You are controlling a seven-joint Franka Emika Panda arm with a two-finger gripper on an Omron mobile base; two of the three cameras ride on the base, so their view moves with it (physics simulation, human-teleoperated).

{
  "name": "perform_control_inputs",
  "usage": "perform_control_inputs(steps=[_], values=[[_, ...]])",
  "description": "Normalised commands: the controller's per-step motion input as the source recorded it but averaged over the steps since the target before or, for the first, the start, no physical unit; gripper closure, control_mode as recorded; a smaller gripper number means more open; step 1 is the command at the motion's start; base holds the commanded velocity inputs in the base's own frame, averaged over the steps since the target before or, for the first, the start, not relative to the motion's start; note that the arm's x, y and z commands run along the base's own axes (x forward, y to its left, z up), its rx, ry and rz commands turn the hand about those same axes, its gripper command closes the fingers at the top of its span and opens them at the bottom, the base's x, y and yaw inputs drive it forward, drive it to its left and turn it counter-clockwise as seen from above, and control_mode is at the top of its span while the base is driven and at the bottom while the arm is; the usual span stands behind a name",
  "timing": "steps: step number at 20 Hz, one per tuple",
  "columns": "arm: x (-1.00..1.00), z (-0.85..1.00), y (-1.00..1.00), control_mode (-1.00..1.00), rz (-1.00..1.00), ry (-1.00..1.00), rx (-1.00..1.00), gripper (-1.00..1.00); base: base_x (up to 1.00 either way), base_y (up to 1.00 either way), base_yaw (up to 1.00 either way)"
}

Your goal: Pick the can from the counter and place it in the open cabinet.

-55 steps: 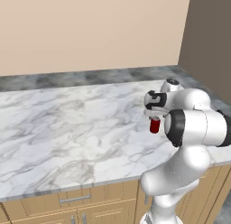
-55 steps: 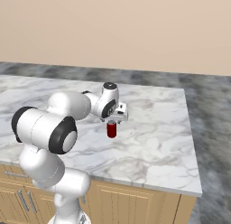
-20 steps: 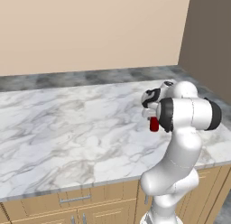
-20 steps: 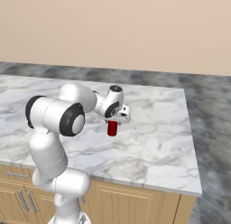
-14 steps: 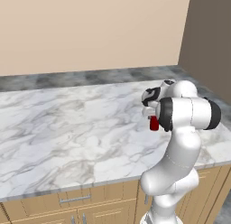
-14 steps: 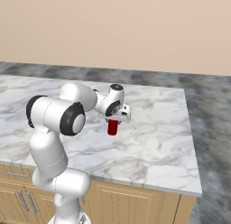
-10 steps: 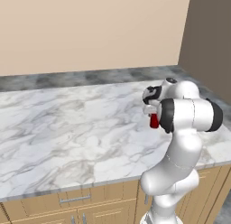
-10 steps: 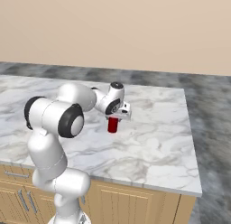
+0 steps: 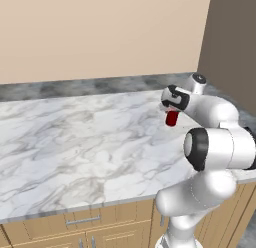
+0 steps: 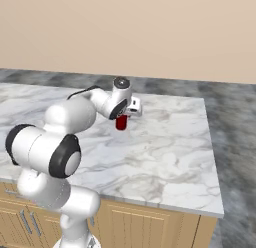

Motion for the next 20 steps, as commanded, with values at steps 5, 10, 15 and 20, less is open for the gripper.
perform_control_inputs(steps=[5,10,15,20], values=[[-0.32,0.97,0.25,-1.00,0.00,-0.22,-0.01,1.00,0.00,0.00,0.00],[-0.32,0.41,0.03,-1.00,0.00,-0.35,0.00,1.00,0.00,0.00,0.00],[0.00,0.00,0.00,1.00,0.00,0.00,0.00,1.00,-0.34,0.00,0.00],[0.00,0.00,0.00,1.00,0.00,0.00,0.00,1.00,-1.00,0.00,0.00]])
